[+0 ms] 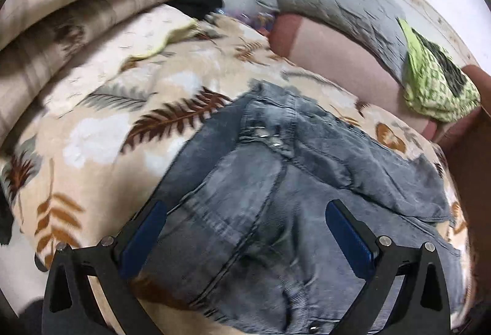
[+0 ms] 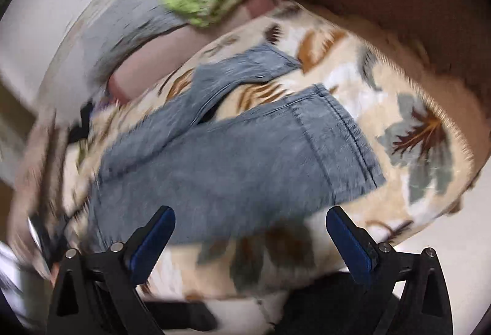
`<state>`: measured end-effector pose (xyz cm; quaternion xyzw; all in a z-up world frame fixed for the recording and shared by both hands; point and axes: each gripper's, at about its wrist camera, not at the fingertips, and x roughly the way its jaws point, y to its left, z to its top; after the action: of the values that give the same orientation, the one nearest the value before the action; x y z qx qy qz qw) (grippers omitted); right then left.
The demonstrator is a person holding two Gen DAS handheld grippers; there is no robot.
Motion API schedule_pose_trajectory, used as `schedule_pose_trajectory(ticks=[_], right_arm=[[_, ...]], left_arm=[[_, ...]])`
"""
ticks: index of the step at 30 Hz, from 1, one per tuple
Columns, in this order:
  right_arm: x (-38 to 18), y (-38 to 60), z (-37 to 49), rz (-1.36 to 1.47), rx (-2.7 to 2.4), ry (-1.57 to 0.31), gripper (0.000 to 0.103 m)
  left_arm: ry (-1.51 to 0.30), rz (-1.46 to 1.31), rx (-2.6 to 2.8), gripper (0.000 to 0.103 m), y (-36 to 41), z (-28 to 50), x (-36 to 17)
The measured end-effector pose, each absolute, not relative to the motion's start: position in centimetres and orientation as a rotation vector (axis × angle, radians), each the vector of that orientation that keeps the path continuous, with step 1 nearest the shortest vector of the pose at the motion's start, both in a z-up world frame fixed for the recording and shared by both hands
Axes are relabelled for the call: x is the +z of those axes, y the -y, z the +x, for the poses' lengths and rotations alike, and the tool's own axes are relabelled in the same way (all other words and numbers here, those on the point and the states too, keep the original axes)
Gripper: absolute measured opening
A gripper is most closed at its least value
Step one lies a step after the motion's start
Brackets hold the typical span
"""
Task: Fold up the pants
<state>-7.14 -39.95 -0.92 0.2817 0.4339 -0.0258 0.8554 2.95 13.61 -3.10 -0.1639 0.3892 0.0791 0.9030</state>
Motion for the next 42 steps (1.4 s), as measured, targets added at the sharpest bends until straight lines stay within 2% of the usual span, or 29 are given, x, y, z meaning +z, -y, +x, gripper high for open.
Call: schedule_pose_trajectory(ticks=[4, 8, 16, 17, 18, 19, 20, 21, 22, 24, 27, 28, 29, 30, 31, 32, 33, 35, 38, 42], right_arm=[[-1.4, 45.0, -0.6, 0.822, -0.03, -0.884, 0.1], [-1.9, 47.4, 8.0, 0.872, -0.017, -0.918, 0.1], [-7.1, 51.3, 17.5, 0.974, -0.173, -0.997, 0.1], [-7.4, 51.1, 18.0, 0.953, -0.18, -1.007, 0.099], [-7.4, 50.9, 18.4, 0.922, -0.189, -1.003, 0.09], [-7.2, 50.6, 18.9, 0.874, -0.206, -1.017, 0.08], [-6.9, 50.2, 19.3, 0.824, -0.209, -1.035, 0.046], [-6.8, 50.0, 19.7, 0.794, -0.205, -1.052, 0.018], [-6.8, 49.8, 19.9, 0.789, -0.19, -1.069, 0.018], [-5.3, 49.3, 19.6, 0.72, -0.192, -1.053, 0.018], [-2.5, 48.8, 17.8, 0.616, -0.211, -0.997, 0.018], [-2.3, 48.4, 17.3, 0.561, -0.227, -1.001, 0.019], [-2.8, 48.0, 16.9, 0.513, -0.238, -1.034, 0.025], [-4.4, 48.0, 16.9, 0.493, -0.242, -1.112, 0.038], [-5.6, 48.1, 17.1, 0.483, -0.247, -1.171, 0.046], [-6.4, 48.3, 17.1, 0.472, -0.241, -1.199, 0.054], [-6.0, 48.5, 16.8, 0.469, -0.229, -1.149, 0.067], [-4.1, 49.4, 16.8, 0.466, -0.277, -1.063, 0.071], [-1.2, 50.7, 18.9, 0.539, -0.213, -0.944, 0.078], [-0.9, 50.0, 24.3, 0.525, -0.118, -0.955, 0.078]], left_arm=[[-0.858, -0.305, 0.099, 0.103, -13.6, 7.5, -1.5], [-0.892, -0.357, 0.113, 0.103, -15.2, 12.5, -1.4], [-1.055, -0.495, 0.164, 0.103, -17.6, 20.0, -6.2], [-1.077, -0.484, 0.161, 0.1, -17.4, 20.6, -7.0], [-1.071, -0.47, 0.159, 0.094, -17.2, 20.7, -7.3], [-1.07, -0.453, 0.158, 0.064, -16.9, 20.8, -7.4], [-1.089, -0.41, 0.174, 0.034, -16.4, 21.1, -7.6], [-1.096, -0.38, 0.178, 0.033, -16.1, 21.2, -7.4], [-1.089, -0.368, 0.174, 0.021, -15.9, 21.2, -7.1], [-1.061, -0.324, 0.187, 0.017, -15.9, 21.1, -5.8], [-1.0, -0.261, 0.195, 0.017, -15.6, 20.6, -3.8], [-1.009, -0.245, 0.193, 0.02, -15.4, 20.6, -4.1], [-1.038, -0.214, 0.195, 0.024, -15.2, 20.8, -4.8], [-1.077, -0.186, 0.195, 0.03, -15.2, 21.2, -5.7], [-1.106, -0.18, 0.193, 0.042, -15.4, 21.7, -6.3], [-1.106, -0.191, 0.194, 0.051, -15.8, 21.7, -6.3], [-1.083, -0.21, 0.195, 0.056, -16.2, 21.7, -5.8], [-1.009, -0.252, 0.204, 0.081, -17.3, 22.1, -4.4], [-0.917, -0.304, 0.165, 0.085, -18.1, 24.1, -2.5], [-0.968, -0.295, 0.115, 0.085, -17.7, 28.9, -3.6]])
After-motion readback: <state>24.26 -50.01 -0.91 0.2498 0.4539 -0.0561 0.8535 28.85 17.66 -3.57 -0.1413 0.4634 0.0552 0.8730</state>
